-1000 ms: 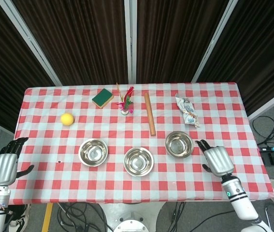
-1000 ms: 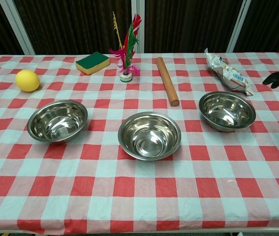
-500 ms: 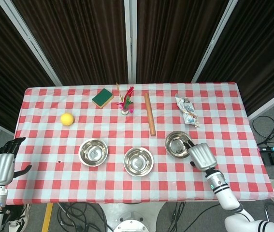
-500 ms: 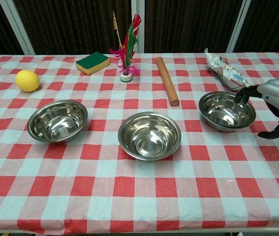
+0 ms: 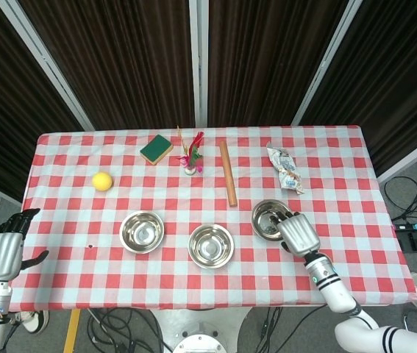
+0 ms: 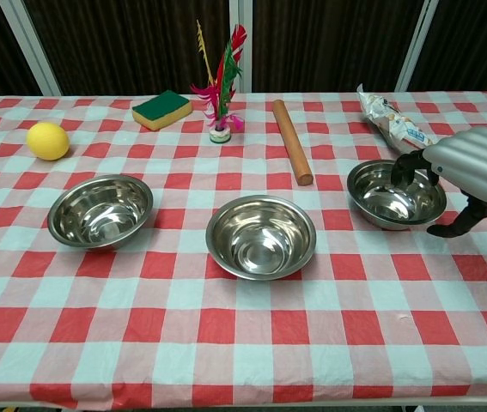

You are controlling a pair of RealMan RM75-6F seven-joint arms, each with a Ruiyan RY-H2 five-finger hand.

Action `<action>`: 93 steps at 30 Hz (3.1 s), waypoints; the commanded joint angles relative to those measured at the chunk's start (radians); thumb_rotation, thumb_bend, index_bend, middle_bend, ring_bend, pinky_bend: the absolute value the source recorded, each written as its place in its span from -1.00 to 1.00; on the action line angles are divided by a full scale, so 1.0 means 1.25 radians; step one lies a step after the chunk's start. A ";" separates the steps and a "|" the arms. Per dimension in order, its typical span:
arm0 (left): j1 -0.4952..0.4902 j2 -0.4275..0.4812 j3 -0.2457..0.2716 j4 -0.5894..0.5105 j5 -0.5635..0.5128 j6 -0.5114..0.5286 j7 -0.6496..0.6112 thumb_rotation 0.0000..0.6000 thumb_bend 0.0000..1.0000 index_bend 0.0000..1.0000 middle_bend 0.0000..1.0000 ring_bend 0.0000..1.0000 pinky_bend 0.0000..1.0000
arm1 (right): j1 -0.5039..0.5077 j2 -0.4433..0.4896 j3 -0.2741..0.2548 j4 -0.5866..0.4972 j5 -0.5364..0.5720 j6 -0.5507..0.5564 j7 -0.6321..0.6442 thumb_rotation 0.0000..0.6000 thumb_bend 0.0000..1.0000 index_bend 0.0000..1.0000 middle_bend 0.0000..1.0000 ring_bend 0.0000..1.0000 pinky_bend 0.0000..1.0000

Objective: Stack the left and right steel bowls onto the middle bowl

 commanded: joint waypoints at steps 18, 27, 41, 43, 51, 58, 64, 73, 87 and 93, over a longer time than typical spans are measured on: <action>-0.002 0.004 0.000 0.012 -0.007 -0.012 -0.014 1.00 -0.71 -0.61 -0.44 -0.58 -0.35 | 0.061 -0.076 -0.002 0.096 0.027 -0.060 0.007 1.00 -0.73 -0.16 -0.19 -0.22 0.07; -0.003 0.005 0.000 0.021 -0.010 -0.018 -0.027 1.00 -0.71 -0.61 -0.44 -0.58 -0.35 | 0.077 -0.107 -0.006 0.128 0.040 -0.072 0.002 1.00 -0.71 0.09 -0.04 -0.12 0.07; -0.008 0.006 0.000 0.024 -0.009 -0.027 -0.035 1.00 -0.71 -0.61 -0.44 -0.58 -0.35 | 0.084 -0.124 -0.003 0.147 0.066 -0.069 -0.011 1.00 -0.52 0.33 0.14 0.04 0.11; -0.009 0.006 0.000 0.025 -0.010 -0.028 -0.036 1.00 -0.71 -0.61 -0.44 -0.58 -0.35 | 0.085 -0.127 -0.002 0.150 0.072 -0.070 -0.015 1.00 -0.47 0.37 0.16 0.06 0.14; -0.008 0.004 0.000 0.030 -0.012 -0.030 -0.043 1.00 -0.71 -0.61 -0.44 -0.58 -0.35 | 0.089 -0.132 -0.003 0.153 0.078 -0.068 -0.017 1.00 -0.35 0.40 0.18 0.08 0.17; -0.008 0.005 -0.002 0.030 -0.011 -0.027 -0.044 1.00 -0.71 -0.61 -0.44 -0.58 -0.35 | 0.089 -0.114 0.001 0.114 0.060 -0.034 -0.018 1.00 -0.35 0.41 0.19 0.10 0.18; -0.007 0.007 -0.009 0.029 -0.018 -0.021 -0.043 1.00 -0.71 -0.61 -0.44 -0.58 -0.35 | 0.104 -0.067 0.005 -0.028 0.002 0.012 -0.063 1.00 -0.35 0.41 0.19 0.10 0.18; 0.005 0.020 -0.018 0.023 -0.034 -0.003 -0.040 1.00 -0.70 -0.60 -0.44 -0.58 -0.35 | 0.147 -0.082 0.004 -0.158 -0.002 -0.031 -0.134 1.00 -0.35 0.41 0.18 0.10 0.18; 0.021 0.028 -0.018 0.040 -0.041 0.003 -0.071 1.00 -0.70 -0.61 -0.44 -0.58 -0.35 | 0.205 -0.112 0.005 -0.150 0.067 -0.114 -0.162 1.00 -0.91 0.20 0.03 -0.01 0.13; 0.021 0.024 -0.021 0.045 -0.040 0.006 -0.072 1.00 -0.70 -0.60 -0.44 -0.58 -0.35 | 0.212 -0.076 0.002 -0.180 0.074 -0.117 -0.156 1.00 -1.00 -0.10 -0.13 -0.26 -0.01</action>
